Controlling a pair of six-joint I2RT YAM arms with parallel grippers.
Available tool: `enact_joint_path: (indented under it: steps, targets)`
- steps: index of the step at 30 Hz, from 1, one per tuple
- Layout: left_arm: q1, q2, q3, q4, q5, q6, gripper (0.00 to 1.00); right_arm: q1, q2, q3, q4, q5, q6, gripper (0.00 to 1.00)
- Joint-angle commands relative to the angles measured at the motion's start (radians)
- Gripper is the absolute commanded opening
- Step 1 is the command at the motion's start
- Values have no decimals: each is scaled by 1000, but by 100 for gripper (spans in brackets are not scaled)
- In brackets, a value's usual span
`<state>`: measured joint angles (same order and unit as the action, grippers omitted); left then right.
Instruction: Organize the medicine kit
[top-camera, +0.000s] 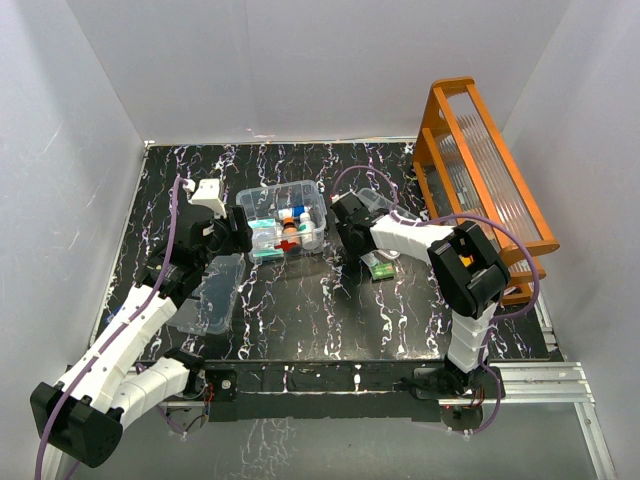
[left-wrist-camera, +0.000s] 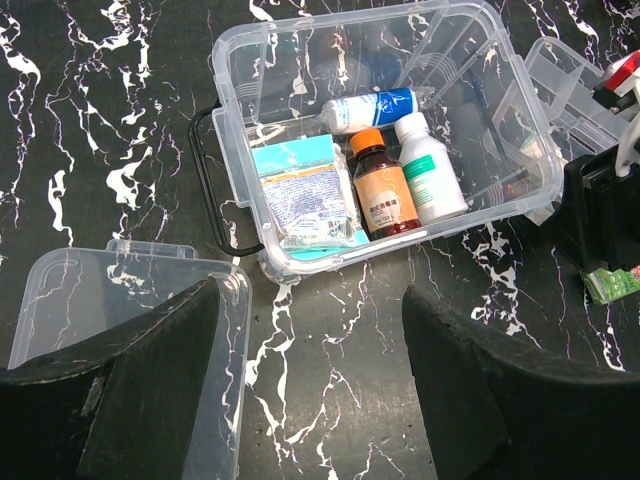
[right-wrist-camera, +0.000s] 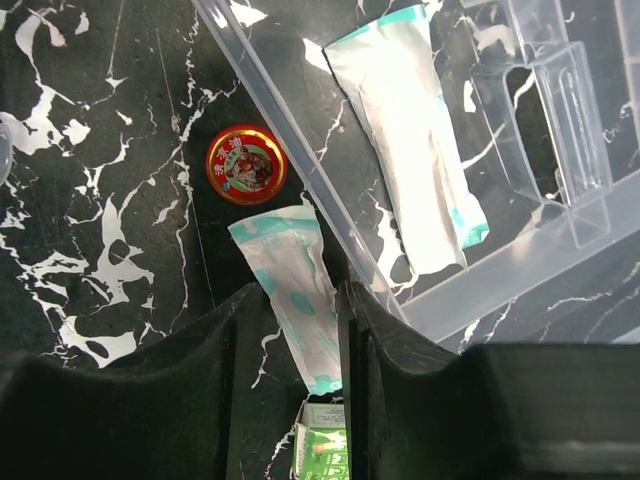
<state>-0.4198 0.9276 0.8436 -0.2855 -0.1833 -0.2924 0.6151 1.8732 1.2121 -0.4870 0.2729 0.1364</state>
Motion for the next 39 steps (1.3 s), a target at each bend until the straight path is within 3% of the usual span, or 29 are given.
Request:
enact_joint_path:
  steps: [1, 9, 12, 23, 39]
  targets:
    - [6, -12, 26, 9, -9, -5, 73, -31, 0, -31, 46, -153, 6, 34]
    - [6, -16, 25, 3, -8, -6, 73, -35, -14, -40, 44, -196, 13, 8]
    - [6, -19, 26, 3, -9, -7, 73, -36, -33, -24, 42, -196, 10, 4]
    - [6, -34, 33, -20, 2, -13, 73, -71, -176, 85, 71, -199, -23, 4]
    - [6, -31, 56, -56, 35, -49, 73, -181, 19, 248, 77, -251, -234, 4]
